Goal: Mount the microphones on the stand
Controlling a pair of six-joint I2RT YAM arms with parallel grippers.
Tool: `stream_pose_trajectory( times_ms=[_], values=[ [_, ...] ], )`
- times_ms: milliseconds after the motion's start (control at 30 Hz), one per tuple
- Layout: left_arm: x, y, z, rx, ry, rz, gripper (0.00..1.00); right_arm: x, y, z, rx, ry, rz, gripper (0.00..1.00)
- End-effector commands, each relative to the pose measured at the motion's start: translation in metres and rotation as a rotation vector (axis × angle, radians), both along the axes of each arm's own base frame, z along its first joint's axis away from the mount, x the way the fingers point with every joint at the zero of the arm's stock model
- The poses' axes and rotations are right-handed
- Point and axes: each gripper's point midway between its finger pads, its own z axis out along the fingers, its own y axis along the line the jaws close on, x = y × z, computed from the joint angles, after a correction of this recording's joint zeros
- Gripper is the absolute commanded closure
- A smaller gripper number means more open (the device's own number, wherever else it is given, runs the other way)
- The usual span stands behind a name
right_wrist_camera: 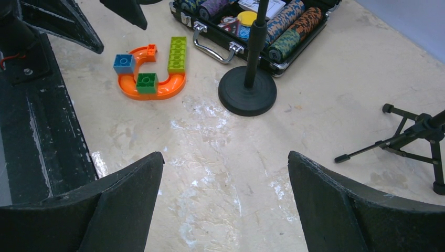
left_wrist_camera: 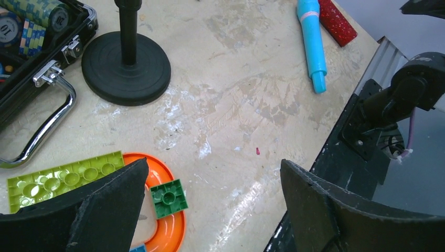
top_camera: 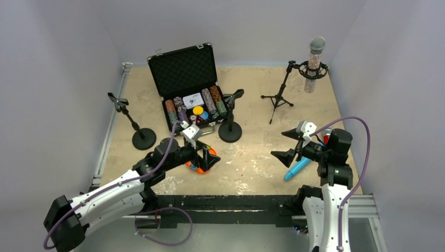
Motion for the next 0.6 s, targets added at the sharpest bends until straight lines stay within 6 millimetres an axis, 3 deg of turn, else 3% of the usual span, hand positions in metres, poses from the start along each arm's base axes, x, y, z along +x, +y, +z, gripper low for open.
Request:
stream_pose_trajectory(
  times_ms=[0,367,567],
  values=[
    [0.022,-0.014,0.026,-0.031,-0.102,-0.016,0.01,-0.002,0.003,0.002,0.005,-0.016,0.028,0.08],
    [0.093,-0.04,0.079,-0.01,-0.39,0.027,0.01,-0.003,0.003,0.003,0.003,-0.023,0.03,0.08],
    [0.117,-0.06,0.09,-0.022,-0.508,-0.007,0.04,-0.003,0.003,0.003,-0.001,-0.026,0.029,0.08]
  ],
)
